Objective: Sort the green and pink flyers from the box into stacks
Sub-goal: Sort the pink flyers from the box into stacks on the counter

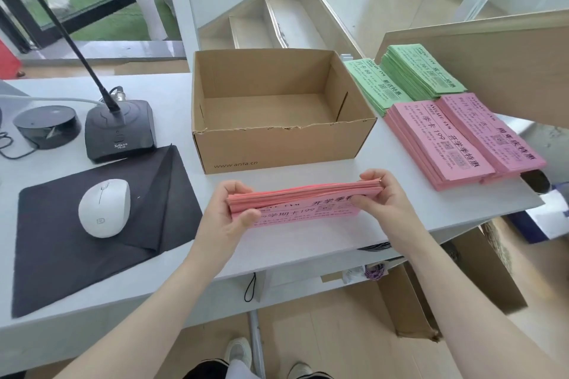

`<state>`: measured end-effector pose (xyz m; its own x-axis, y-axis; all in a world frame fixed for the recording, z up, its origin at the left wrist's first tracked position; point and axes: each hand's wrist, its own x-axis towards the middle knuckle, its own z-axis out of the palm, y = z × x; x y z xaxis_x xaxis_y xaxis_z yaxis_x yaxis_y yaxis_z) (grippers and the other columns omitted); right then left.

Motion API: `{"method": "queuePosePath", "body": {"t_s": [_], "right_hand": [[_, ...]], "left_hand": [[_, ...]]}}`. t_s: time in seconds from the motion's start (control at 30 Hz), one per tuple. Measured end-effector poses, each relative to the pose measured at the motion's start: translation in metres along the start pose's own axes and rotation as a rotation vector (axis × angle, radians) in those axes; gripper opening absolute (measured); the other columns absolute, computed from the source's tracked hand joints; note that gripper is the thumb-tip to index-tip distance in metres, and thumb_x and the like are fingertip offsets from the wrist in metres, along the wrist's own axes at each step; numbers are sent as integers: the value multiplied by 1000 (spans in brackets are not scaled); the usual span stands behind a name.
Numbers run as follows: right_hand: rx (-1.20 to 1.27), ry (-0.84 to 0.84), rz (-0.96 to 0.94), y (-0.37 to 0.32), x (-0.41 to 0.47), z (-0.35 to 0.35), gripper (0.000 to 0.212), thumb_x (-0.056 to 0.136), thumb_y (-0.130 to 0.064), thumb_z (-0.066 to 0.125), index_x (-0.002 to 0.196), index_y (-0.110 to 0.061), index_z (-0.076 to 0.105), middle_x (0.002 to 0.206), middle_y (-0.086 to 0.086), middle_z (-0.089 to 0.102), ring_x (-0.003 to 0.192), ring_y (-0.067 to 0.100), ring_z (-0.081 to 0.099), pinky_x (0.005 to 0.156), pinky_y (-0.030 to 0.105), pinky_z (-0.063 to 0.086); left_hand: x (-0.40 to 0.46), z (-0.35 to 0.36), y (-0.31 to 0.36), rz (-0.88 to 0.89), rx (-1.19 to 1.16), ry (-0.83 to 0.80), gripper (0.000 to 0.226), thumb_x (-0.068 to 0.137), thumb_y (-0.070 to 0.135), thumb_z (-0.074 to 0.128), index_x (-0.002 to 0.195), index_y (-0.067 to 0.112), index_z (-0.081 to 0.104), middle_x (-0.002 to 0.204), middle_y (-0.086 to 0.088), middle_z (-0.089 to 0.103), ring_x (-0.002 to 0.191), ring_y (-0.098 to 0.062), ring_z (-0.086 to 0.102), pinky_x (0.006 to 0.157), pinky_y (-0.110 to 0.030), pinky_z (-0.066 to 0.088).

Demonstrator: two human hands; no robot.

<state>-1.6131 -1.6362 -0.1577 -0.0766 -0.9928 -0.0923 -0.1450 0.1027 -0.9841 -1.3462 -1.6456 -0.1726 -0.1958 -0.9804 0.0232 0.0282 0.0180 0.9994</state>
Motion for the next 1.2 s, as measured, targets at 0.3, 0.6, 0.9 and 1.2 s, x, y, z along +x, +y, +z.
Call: {"method": "queuePosePath", "body": {"t_s": [0.3,0.6,0.9,1.2], "right_hand": [[28,79,-39,2,-7,23,19,91,1,50,103,-12,53,96,0,66,88,3,64,77,18,50],[-55,144,-27,14,-18,28,26,94,-5,48,114,-19,53,108,-10,66,101,0,62,84,15,48],[28,417,44,6,-32,-35,33,93,-2,47,123,-17,49,114,1,66,104,12,63,84,33,53],[344,667,134,-7,-9,-131,33,94,0,43,103,-28,59,104,-5,70,98,17,64,79,41,52]], "left_hand": [[2,-16,-17,36,264,-195,68,59,37,73,112,47,32,109,30,53,110,1,51,95,-17,40],[25,-7,-24,17,268,-146,34,95,2,44,120,25,42,113,15,56,107,5,52,97,-19,40],[49,57,16,89,279,-371,29,94,9,48,99,36,43,98,16,62,74,-9,66,58,-23,56],[111,190,39,-19,-204,-310,13,90,19,57,103,23,56,89,7,66,76,-6,58,70,-19,45]]}}
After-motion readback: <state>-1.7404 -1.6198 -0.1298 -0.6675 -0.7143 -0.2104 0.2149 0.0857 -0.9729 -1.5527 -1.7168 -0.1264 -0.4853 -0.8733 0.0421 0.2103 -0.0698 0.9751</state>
